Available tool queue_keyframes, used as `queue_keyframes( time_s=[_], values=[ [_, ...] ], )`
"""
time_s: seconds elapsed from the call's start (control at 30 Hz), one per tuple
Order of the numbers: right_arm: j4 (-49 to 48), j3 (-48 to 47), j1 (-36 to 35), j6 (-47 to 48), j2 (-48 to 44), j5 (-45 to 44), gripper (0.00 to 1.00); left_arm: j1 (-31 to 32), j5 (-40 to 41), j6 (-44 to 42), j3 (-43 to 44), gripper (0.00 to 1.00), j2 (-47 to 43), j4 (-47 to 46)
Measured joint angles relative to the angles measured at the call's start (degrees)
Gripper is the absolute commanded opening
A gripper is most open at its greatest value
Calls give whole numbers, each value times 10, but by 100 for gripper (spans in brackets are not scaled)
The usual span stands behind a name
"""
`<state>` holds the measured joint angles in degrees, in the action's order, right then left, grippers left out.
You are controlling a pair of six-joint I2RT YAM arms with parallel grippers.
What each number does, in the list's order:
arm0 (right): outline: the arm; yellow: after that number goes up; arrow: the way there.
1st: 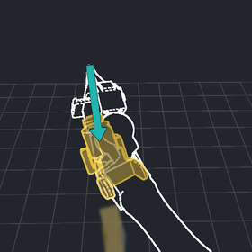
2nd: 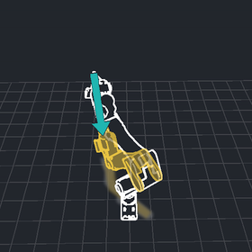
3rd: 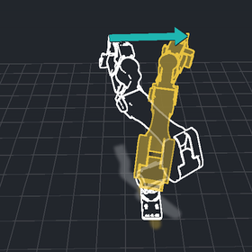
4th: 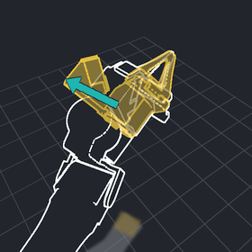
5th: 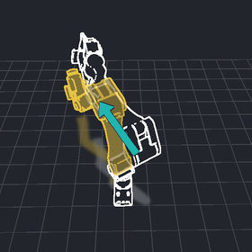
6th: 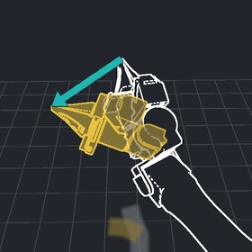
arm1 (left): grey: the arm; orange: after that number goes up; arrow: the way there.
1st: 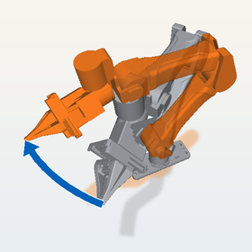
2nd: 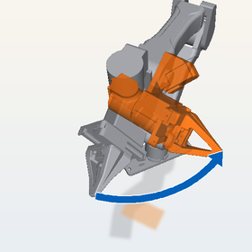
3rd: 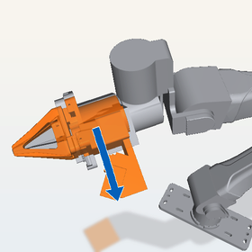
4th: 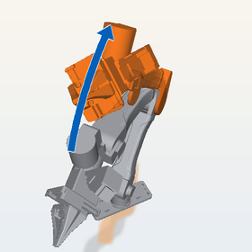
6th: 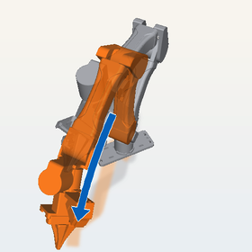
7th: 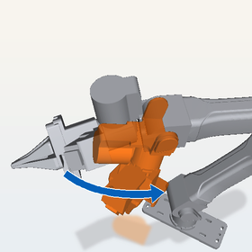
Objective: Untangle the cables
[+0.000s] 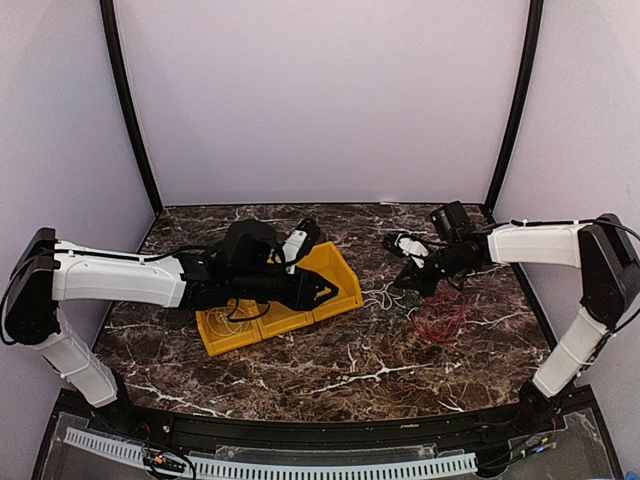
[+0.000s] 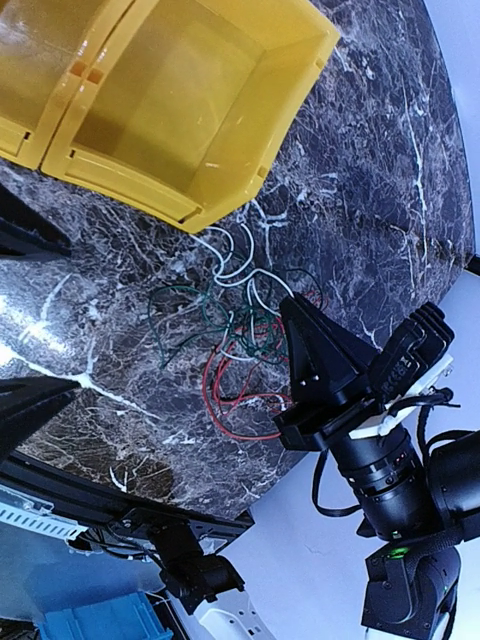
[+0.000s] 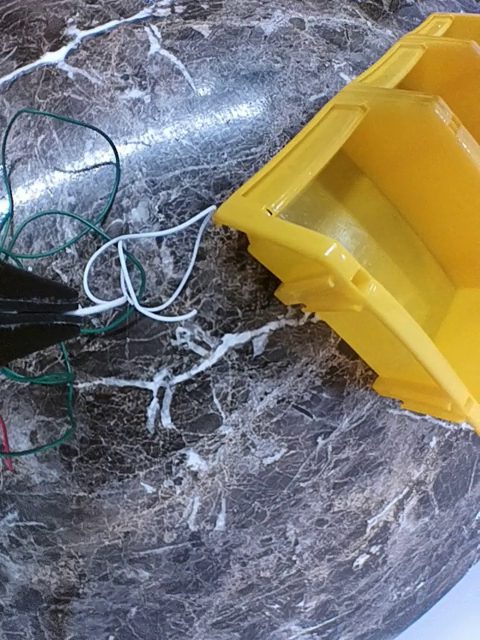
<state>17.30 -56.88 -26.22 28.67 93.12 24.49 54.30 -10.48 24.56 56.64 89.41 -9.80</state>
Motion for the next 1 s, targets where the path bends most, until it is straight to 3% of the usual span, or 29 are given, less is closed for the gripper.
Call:
queue_keyframes(
  time_s=[0.13,0.47,1.0],
  values=[
    [8,2,0,5,-13,13,0,10,-4,-8,19,42,45,-37],
    [40,44,0,57,-166,141,0,45,5,-69,83,43,154,-128],
    [85,50,0,85,-161,203,0,49,-22,-88,142,37,246,-237]
  ],
)
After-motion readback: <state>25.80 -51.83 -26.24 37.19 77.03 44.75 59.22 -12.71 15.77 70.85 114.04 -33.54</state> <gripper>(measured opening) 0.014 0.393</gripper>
